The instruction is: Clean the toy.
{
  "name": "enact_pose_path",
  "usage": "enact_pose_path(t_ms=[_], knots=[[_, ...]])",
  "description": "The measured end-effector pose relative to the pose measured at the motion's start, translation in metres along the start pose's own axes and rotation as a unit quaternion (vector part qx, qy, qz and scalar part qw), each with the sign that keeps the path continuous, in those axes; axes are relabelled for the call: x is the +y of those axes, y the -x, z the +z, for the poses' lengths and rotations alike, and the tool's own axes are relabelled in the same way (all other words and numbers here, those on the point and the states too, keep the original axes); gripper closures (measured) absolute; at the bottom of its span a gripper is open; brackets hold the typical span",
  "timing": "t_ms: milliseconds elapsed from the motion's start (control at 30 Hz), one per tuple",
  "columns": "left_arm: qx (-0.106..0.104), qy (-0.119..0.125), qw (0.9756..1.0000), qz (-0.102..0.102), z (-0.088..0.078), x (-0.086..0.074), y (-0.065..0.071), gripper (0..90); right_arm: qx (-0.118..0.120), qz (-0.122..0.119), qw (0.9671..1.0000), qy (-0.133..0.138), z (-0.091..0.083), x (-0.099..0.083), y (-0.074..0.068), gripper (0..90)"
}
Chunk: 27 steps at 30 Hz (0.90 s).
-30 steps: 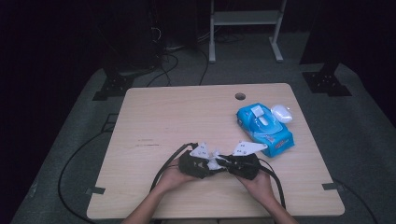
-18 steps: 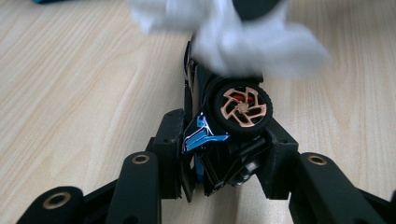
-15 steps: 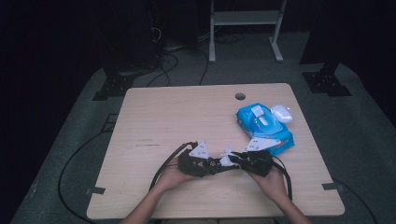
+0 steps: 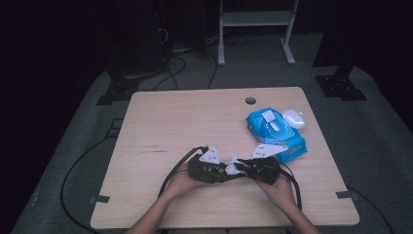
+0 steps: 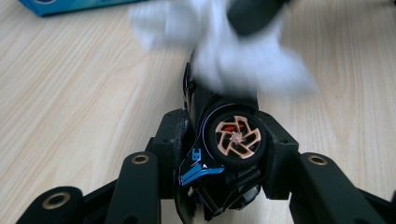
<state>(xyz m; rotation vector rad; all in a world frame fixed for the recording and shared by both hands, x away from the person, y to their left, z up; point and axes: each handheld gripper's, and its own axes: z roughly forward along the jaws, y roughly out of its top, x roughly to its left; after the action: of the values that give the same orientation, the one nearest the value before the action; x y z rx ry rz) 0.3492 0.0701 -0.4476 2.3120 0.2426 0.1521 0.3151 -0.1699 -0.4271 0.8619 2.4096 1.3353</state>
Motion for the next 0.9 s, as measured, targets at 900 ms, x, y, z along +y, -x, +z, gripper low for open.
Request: enact_pose_path(t_ms=[900], knots=[[0.005,-0.023,0.9997,0.000,-0.007,0.002,-0.004,56.7,0.012,0.036,0.9989,0.025,-0.003,0.000,0.008,80.6]])
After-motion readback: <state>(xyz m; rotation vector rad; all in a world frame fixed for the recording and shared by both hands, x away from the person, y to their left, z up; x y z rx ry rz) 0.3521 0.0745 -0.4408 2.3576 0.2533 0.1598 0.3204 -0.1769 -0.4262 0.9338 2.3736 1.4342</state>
